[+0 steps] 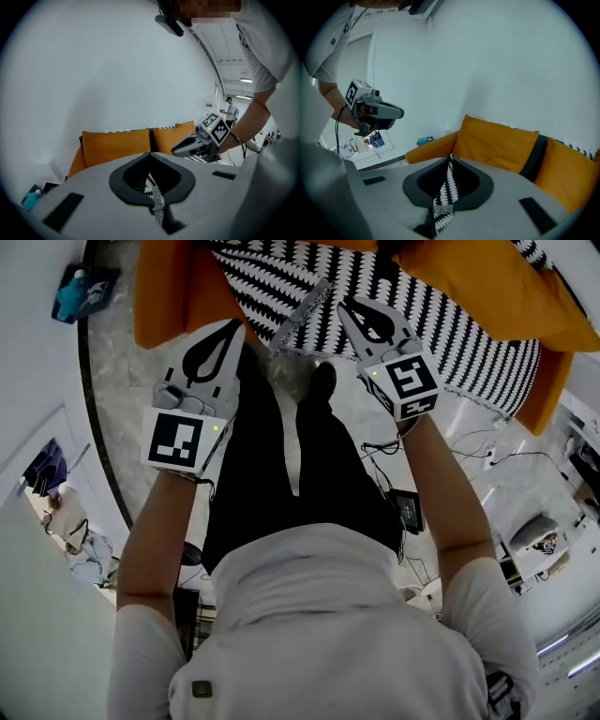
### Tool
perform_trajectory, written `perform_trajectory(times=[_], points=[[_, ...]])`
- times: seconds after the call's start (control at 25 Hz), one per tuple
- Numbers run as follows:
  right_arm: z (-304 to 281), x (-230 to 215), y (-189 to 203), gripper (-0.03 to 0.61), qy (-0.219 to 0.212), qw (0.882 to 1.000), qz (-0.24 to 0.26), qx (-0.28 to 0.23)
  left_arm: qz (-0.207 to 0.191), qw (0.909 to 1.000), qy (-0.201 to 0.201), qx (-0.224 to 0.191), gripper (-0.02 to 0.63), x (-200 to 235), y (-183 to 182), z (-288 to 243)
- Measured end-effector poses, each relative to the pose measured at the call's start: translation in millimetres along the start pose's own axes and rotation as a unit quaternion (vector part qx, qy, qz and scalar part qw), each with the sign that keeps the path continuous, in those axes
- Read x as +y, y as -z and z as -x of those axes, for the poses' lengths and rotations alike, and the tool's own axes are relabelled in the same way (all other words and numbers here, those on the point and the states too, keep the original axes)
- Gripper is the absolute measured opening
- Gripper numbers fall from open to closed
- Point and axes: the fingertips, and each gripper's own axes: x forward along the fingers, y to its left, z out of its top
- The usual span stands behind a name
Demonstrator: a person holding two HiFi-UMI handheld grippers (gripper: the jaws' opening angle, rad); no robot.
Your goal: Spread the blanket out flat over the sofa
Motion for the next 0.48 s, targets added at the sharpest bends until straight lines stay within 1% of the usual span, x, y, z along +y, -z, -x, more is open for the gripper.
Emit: perform_trajectory(times=[0.08,0.2,0.28,0.36,0.48], points=[[-17,-4,18,0.037,-0.001,1.0,-0.009,0.011,-0.004,1.0,0.004,0.007,0.009,8,15,-12],[-38,-10,48,0.041,-0.001,0.999,-0.022,0.031,0.002,0.9997,0.007,0.021,0.009,18,38,-26],[-52,-19,68,0.051,0.0,0.999,-0.03,0.042,0.009,0.9999,0.006,0.013,0.009,27,47,-38],[-66,-26,90,0.077,-0.001,0.998,-0.037,0.053,0.013,0.9999,0.007,0.004,0.009,35,58,-50],[-90,-36,124,0.091,-0.002,0.997,-0.042,0.072,0.026,0.9995,0.002,0.016,0.009,46,84,-66]])
